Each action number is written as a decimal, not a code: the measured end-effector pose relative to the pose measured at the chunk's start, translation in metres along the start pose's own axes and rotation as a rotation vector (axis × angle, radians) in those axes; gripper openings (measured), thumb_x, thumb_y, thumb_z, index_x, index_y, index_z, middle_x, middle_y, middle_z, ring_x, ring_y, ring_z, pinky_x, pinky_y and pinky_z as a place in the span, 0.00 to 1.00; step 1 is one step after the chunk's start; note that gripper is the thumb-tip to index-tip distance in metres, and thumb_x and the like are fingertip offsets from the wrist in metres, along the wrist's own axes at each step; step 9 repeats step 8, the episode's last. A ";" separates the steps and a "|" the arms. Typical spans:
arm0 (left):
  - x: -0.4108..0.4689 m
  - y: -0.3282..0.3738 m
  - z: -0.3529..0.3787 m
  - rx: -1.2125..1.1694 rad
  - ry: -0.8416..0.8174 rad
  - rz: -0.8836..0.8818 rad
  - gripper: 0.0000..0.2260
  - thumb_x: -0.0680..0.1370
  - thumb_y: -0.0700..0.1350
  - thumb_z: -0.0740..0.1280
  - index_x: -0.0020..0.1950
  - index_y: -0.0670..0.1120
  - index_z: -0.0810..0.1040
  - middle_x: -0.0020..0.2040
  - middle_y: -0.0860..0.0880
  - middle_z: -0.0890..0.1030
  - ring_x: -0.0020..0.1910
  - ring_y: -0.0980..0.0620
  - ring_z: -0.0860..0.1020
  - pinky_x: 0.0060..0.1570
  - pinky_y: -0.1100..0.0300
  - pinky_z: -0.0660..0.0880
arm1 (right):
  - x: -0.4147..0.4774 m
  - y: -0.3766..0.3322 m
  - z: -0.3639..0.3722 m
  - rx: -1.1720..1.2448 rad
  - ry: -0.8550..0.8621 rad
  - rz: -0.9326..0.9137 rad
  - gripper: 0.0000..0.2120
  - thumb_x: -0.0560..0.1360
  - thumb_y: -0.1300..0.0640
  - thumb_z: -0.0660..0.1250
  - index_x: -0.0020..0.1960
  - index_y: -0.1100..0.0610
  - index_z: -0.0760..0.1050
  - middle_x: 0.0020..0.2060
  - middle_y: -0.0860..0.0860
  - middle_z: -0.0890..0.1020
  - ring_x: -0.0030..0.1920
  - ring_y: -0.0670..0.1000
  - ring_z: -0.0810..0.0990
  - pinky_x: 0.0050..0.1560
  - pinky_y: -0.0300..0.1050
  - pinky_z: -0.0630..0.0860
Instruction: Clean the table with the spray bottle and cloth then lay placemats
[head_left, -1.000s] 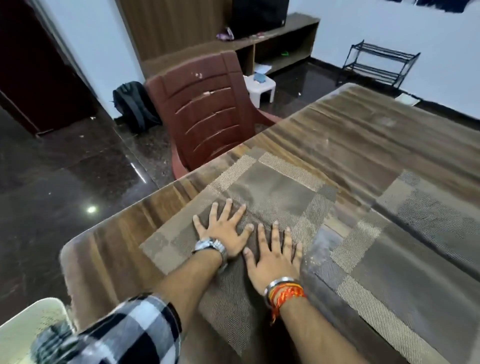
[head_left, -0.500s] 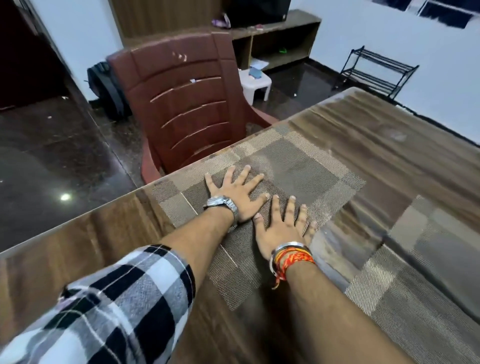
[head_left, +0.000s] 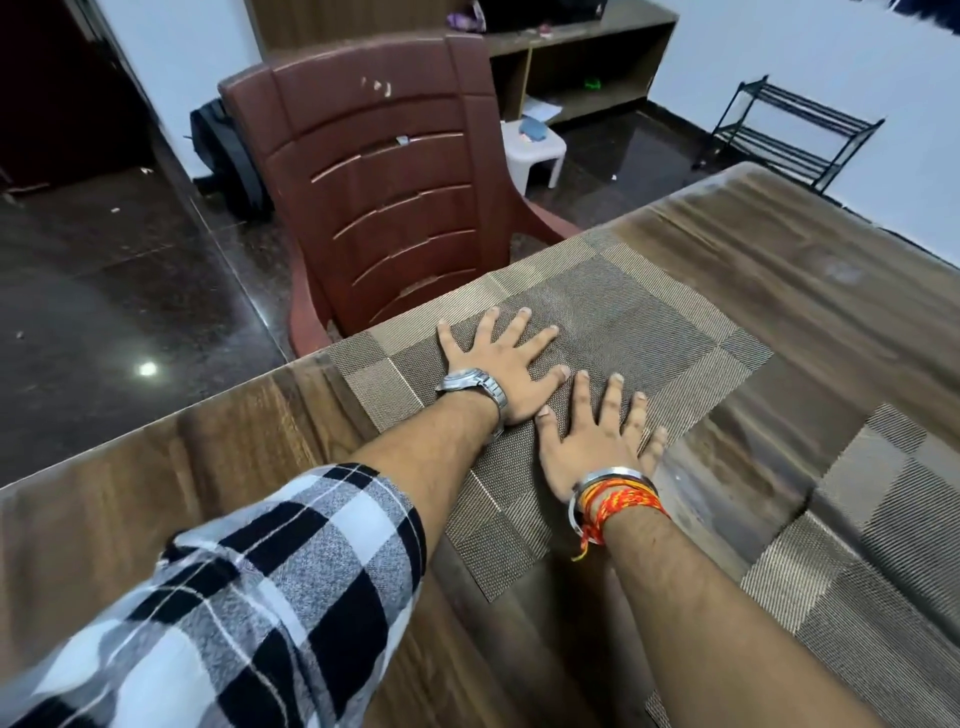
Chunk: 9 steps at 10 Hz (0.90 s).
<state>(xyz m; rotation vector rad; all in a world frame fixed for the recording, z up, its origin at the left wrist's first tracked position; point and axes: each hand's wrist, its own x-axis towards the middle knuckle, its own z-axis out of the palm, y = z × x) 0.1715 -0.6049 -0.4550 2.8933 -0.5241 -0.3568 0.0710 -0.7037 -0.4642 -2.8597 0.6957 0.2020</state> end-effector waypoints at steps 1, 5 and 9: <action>-0.001 0.000 0.000 0.008 -0.004 0.001 0.30 0.78 0.72 0.45 0.80 0.70 0.50 0.84 0.59 0.45 0.83 0.46 0.43 0.69 0.23 0.35 | -0.001 0.000 0.000 -0.006 0.004 0.003 0.32 0.76 0.34 0.41 0.76 0.42 0.40 0.77 0.48 0.39 0.76 0.56 0.37 0.72 0.62 0.35; -0.002 0.000 0.000 0.023 0.000 -0.009 0.29 0.78 0.72 0.44 0.80 0.70 0.49 0.84 0.58 0.45 0.83 0.47 0.43 0.70 0.24 0.37 | -0.001 0.000 -0.003 0.019 -0.006 -0.016 0.32 0.76 0.34 0.42 0.77 0.43 0.40 0.77 0.49 0.38 0.76 0.56 0.36 0.72 0.61 0.34; -0.020 0.018 -0.010 0.171 0.054 -0.009 0.26 0.81 0.68 0.43 0.80 0.68 0.48 0.85 0.56 0.45 0.82 0.43 0.47 0.65 0.18 0.41 | -0.034 0.014 -0.017 0.027 0.241 -0.253 0.32 0.77 0.39 0.47 0.78 0.52 0.50 0.78 0.50 0.51 0.77 0.56 0.45 0.74 0.57 0.42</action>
